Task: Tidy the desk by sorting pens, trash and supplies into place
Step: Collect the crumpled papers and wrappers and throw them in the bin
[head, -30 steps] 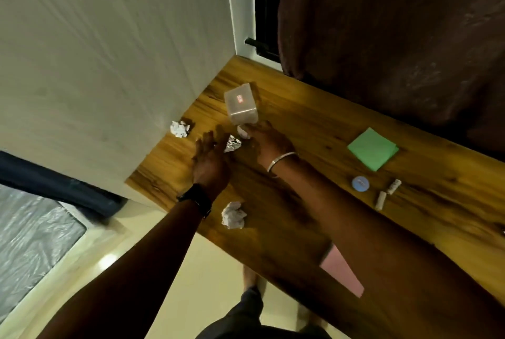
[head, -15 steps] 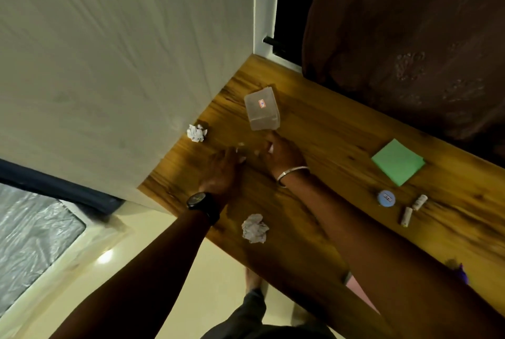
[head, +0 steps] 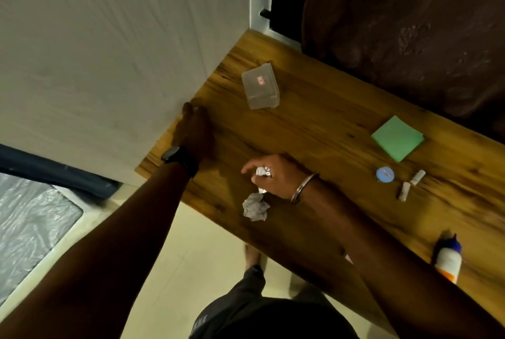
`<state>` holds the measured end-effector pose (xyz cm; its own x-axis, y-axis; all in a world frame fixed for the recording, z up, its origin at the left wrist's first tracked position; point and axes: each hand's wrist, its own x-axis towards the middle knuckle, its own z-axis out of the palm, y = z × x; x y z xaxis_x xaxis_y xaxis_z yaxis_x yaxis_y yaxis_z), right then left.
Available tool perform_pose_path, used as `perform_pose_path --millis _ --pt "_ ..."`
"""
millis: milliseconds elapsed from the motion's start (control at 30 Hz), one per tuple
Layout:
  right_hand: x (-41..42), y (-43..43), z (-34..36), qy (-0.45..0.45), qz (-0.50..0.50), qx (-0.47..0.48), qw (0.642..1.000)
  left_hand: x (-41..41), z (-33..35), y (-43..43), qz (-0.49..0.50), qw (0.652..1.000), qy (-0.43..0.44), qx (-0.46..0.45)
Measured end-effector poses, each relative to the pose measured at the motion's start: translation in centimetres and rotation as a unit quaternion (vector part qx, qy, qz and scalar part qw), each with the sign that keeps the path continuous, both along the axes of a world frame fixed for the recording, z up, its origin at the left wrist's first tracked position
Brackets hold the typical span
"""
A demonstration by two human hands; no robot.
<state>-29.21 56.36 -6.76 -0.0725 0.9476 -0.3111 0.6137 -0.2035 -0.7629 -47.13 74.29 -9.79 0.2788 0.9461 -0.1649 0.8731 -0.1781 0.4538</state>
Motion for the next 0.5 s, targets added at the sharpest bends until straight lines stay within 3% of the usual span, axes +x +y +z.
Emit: perform_pose_path --millis 133,267,500 --pt "-0.1 -1.1 0.4 -0.014 -0.01 0.029 0.999 0.1 0.2 -0.9 -0.025 0.999 0.031 0.028" --pt "-1.1 -2.9 0.8 -0.105 -0.054 0.079 0.99 -0.4 0.2 -2.9 -0.039 0.999 -0.026 0.026" --pt "-5.3 -6.8 -2.9 -0.167 -0.021 0.0 0.986 -1.9 -2.0 -9.8 -0.063 0.992 -0.105 0.036"
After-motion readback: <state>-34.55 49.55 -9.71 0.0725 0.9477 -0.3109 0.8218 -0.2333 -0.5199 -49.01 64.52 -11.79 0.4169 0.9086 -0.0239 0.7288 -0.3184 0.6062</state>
